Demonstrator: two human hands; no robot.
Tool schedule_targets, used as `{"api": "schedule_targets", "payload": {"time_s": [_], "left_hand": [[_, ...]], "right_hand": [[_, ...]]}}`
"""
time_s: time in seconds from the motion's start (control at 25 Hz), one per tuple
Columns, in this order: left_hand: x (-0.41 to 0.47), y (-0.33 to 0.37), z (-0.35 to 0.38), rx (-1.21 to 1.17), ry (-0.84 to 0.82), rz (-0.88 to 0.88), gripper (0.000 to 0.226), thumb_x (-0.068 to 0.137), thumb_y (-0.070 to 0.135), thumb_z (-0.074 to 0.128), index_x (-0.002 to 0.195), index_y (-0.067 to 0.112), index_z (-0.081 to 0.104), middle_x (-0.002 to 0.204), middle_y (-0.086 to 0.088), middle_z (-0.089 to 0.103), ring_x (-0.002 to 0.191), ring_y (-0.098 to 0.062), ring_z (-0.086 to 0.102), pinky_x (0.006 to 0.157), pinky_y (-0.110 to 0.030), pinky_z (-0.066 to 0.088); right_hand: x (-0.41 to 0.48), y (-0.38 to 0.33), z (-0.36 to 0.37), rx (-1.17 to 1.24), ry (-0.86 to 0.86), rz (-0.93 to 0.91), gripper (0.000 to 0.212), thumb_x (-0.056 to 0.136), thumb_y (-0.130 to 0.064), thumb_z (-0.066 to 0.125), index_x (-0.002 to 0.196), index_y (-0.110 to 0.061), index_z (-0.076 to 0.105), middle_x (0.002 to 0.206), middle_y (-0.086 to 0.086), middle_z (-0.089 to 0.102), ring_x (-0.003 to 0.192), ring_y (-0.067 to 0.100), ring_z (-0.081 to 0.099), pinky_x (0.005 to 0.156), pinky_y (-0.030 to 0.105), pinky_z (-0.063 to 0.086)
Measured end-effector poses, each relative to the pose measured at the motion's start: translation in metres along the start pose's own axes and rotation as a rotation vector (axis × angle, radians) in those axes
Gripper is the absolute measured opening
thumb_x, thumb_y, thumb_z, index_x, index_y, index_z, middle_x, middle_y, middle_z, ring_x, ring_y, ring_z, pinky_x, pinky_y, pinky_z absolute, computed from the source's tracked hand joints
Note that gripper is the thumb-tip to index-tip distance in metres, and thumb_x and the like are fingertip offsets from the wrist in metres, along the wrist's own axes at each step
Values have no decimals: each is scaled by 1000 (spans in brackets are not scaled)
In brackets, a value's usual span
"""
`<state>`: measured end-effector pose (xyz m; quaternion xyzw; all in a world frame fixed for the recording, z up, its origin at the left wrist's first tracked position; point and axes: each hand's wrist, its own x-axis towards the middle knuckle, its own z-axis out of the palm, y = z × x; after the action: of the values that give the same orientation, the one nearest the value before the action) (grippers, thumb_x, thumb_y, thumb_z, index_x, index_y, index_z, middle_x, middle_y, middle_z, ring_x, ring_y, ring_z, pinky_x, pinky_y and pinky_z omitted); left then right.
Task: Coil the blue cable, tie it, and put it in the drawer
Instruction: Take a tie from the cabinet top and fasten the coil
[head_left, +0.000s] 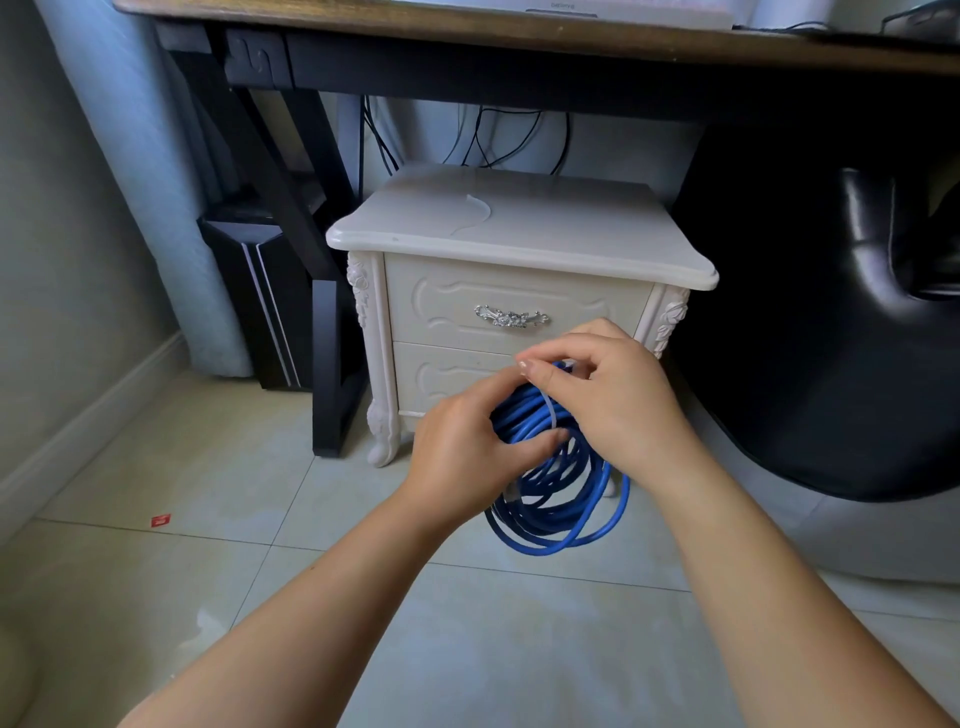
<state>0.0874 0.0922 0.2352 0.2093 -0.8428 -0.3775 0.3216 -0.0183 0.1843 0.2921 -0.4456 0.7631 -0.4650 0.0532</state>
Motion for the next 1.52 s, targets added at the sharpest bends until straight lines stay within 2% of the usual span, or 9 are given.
{"api": "schedule_targets", "payload": {"time_s": [0.28,0.48,0.6,0.68,0.84,0.96,1.16,1.32,1.52], "left_hand": [[4,-6,1,-143,-41,-107,61,67,53,75,126,40,61,99,22,72,95,3,66,88,-36,55],[7,-8,-4,-225,-135,-177,63,70,28,86,127,34,59,102,13,72,91,-2,69,87,-32,56],[9,-5,-11,-441,-48,-312,55,76,10,82,124,25,61,86,6,74,62,-10,68,63,-24,55],[12,-8,-18,-584,7,-393,54,79,7,79,126,23,59,76,1,73,54,-21,62,57,-28,51],[18,-15,-22,-773,101,-473,42,78,9,79,117,21,69,86,-20,72,76,-31,60,74,-40,51],[18,-16,-22,-809,215,-492,23,78,15,79,100,17,74,80,-14,70,77,-29,58,72,-39,48],[19,-10,-24,-946,206,-494,16,87,12,68,103,12,69,83,-7,65,78,-18,63,70,-32,50],[14,-9,-21,-1133,49,-468,23,83,7,68,104,16,63,87,-6,62,76,-15,61,75,-33,51],[12,-15,-20,-1235,-149,-402,59,75,11,70,132,13,54,110,-6,64,90,-17,63,85,-38,54]], "right_hand": [[-6,5,5,257,35,16,8,91,-16,68,88,-15,75,84,-3,75,77,7,69,70,17,54],[-4,7,9,251,5,33,9,90,-25,69,94,-29,75,92,-13,72,93,5,64,86,24,51],[2,18,-4,53,-111,143,68,76,-48,77,135,-51,43,138,-21,46,134,7,37,108,28,32],[-1,31,-5,61,-255,350,113,63,-51,86,147,-56,11,152,-13,33,140,12,34,109,31,31],[-6,50,15,422,-274,629,137,47,-54,91,148,-55,-1,142,-11,51,128,19,51,107,46,35],[-8,51,34,583,-234,732,142,34,-56,87,151,-46,6,141,-2,52,129,32,47,106,60,30],[-12,51,56,835,-162,827,88,56,-46,80,135,-26,47,129,9,61,106,34,58,84,52,45],[-8,54,51,1207,-161,744,47,79,-26,70,124,-15,61,121,15,69,114,37,63,100,64,42],[-3,52,45,1312,-57,701,9,82,-3,61,88,-8,65,81,11,64,76,22,64,88,41,50]]}}
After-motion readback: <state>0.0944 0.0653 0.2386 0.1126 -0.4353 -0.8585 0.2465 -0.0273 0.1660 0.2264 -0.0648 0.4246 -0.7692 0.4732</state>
